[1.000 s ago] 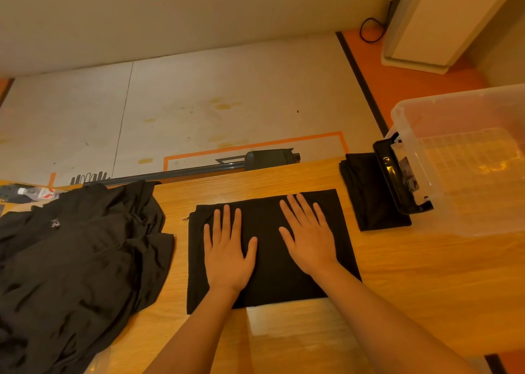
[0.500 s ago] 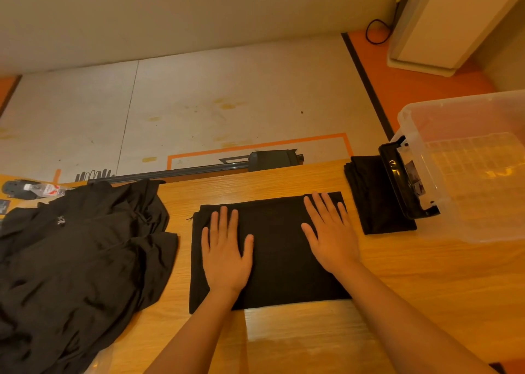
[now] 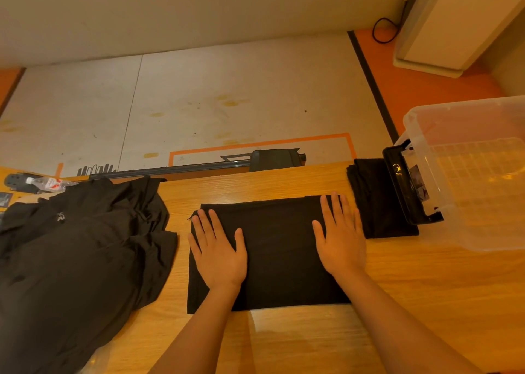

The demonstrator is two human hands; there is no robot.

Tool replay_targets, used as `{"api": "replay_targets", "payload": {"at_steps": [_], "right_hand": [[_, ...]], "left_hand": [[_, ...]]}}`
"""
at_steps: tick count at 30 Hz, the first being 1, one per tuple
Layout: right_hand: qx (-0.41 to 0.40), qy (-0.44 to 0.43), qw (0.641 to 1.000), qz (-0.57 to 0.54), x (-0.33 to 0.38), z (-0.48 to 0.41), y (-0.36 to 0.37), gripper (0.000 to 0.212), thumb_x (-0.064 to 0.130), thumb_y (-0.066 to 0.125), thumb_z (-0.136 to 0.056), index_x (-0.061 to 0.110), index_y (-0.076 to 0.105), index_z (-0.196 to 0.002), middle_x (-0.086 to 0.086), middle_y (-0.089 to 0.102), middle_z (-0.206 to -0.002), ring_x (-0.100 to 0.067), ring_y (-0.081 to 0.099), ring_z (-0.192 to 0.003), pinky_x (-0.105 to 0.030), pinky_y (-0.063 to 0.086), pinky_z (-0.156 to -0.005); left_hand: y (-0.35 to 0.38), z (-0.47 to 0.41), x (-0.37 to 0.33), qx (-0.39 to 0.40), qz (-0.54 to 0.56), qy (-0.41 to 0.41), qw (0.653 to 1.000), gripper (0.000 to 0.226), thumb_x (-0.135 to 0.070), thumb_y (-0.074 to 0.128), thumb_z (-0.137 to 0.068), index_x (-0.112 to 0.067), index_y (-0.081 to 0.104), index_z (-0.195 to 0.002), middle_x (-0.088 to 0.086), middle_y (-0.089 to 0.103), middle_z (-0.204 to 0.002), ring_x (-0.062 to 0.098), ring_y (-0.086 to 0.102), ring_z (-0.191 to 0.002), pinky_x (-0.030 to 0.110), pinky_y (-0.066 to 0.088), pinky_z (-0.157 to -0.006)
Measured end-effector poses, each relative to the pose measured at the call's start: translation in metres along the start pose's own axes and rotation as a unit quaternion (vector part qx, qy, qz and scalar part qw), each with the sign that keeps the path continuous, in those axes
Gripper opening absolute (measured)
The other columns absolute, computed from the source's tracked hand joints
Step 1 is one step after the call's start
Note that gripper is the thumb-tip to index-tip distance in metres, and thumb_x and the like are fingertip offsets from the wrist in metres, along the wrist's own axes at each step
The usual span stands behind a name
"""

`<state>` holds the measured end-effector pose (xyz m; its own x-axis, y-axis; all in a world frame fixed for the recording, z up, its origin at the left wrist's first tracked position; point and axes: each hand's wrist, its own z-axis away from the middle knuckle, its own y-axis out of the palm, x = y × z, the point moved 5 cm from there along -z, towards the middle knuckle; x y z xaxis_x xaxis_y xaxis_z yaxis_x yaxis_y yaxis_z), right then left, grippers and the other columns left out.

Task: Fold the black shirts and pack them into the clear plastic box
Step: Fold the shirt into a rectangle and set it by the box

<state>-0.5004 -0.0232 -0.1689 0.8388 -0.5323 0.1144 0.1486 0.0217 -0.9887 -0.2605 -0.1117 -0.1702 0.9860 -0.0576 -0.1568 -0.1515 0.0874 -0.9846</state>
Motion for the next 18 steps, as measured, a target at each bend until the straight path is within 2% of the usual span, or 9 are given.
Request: {"api": "replay_targets", "payload": {"at_steps": [4, 8, 11, 14, 16, 18], "right_hand": [[0.006, 0.0, 1.0, 0.003, 0.0, -0.002, 0.002, 0.063, 0.054, 0.004, -0.097, 0.024, 0.006, -0.152, -0.003, 0.0, -0.16, -0.021, -0.006, -0.148, -0.042, 0.001, -0.12], [0.018, 0.002, 1.0, 0.001, -0.001, 0.006, 0.002, 0.064, 0.051, 0.015, -0.096, 0.023, 0.006, -0.152, -0.003, -0.003, -0.159, -0.022, -0.008, -0.147, -0.041, -0.002, -0.119], [0.012, 0.038, 0.999, 0.004, 0.004, 0.028, 0.002, 0.064, 0.05, 0.026, -0.096, 0.019, 0.014, -0.151, -0.007, 0.005, -0.159, -0.025, -0.001, -0.147, -0.043, 0.002, -0.119], [0.008, 0.067, 0.998, -0.002, 0.004, 0.065, 0.001, 0.07, 0.051, 0.041, -0.093, 0.014, 0.02, -0.149, -0.012, 0.017, -0.158, -0.029, 0.008, -0.147, -0.047, 0.014, -0.118], [0.037, 0.077, 0.996, 0.013, 0.002, 0.096, 0.005, 0.077, 0.054, 0.047, -0.091, 0.013, 0.017, -0.149, -0.014, 0.01, -0.157, -0.028, 0.001, -0.148, -0.044, 0.01, -0.119], [0.014, 0.06, 0.998, -0.002, 0.005, 0.117, 0.004, 0.077, 0.056, 0.046, -0.088, 0.011, 0.029, -0.147, -0.02, 0.022, -0.154, -0.028, 0.002, -0.148, -0.041, 0.005, -0.119]], "left_hand": [[-0.001, -0.003, 0.001, 0.007, -0.001, 0.001, 1.0, 0.078, -0.06, 0.004, -0.092, -0.012, 0.003, -0.154, 0.01, -0.002, -0.162, 0.023, -0.008, -0.149, 0.043, 0.0, -0.121], [-0.003, -0.007, -0.001, 0.036, -0.016, 0.026, 0.999, 0.084, -0.064, 0.002, -0.09, -0.011, 0.002, -0.154, 0.012, -0.003, -0.162, 0.024, -0.008, -0.149, 0.044, -0.001, -0.121], [-0.008, -0.031, -0.004, 0.093, -0.042, 0.123, 0.987, 0.087, -0.071, -0.001, -0.085, -0.015, -0.01, -0.151, 0.007, -0.017, -0.159, 0.021, -0.019, -0.147, 0.038, -0.012, -0.119], [-0.023, -0.069, -0.01, 0.187, -0.044, 0.229, 0.954, 0.081, -0.069, 0.013, -0.092, -0.022, -0.01, -0.153, 0.001, -0.019, -0.16, 0.015, -0.023, -0.145, 0.035, -0.015, -0.117], [-0.038, -0.079, -0.01, 0.171, -0.041, 0.251, 0.952, 0.082, -0.07, 0.007, -0.088, -0.024, -0.01, -0.154, -0.001, -0.017, -0.161, 0.013, -0.023, -0.145, 0.035, -0.015, -0.118], [-0.047, -0.063, -0.012, 0.113, -0.016, 0.245, 0.963, 0.081, -0.066, -0.001, -0.086, -0.022, -0.012, -0.153, -0.001, -0.018, -0.161, 0.014, -0.024, -0.145, 0.035, -0.015, -0.118]]}}
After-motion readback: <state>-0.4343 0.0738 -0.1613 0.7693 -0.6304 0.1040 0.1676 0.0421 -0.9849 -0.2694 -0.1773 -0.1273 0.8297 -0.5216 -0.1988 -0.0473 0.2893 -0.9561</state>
